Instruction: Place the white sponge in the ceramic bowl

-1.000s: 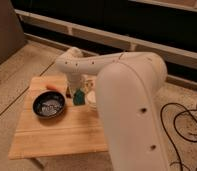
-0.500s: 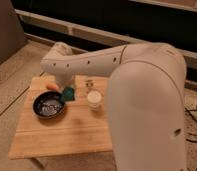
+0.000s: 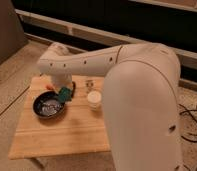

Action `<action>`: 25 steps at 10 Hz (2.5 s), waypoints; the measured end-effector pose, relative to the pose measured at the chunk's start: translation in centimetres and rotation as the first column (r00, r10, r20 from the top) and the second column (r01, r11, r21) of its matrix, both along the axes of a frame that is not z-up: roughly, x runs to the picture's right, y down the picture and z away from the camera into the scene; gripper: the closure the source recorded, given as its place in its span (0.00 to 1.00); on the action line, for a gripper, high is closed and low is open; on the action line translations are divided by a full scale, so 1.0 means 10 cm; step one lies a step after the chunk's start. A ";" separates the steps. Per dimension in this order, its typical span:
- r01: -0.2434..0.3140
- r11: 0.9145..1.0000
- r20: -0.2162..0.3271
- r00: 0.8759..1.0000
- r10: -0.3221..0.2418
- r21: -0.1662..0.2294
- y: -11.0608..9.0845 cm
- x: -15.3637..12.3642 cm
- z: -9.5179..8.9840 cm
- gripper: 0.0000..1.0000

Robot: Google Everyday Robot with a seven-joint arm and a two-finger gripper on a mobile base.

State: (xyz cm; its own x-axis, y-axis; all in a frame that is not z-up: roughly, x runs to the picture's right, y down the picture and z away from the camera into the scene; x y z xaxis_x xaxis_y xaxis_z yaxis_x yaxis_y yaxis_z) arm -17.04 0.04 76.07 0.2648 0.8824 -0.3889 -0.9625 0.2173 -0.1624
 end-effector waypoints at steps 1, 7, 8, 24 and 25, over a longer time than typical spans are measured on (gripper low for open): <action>-0.008 1.000 0.005 1.000 0.008 -0.002 -0.02 -0.02 0.02 1.00; 0.028 0.998 0.080 0.996 -0.024 -0.057 -0.18 -0.54 0.40 1.00; 0.058 0.995 0.093 0.994 -0.051 -0.082 -0.09 -0.69 0.47 1.00; 0.306 0.920 0.152 0.949 -0.275 -0.243 0.46 -1.41 1.47 1.00; 0.320 0.916 0.162 0.944 -0.288 -0.240 0.48 -1.45 1.49 1.00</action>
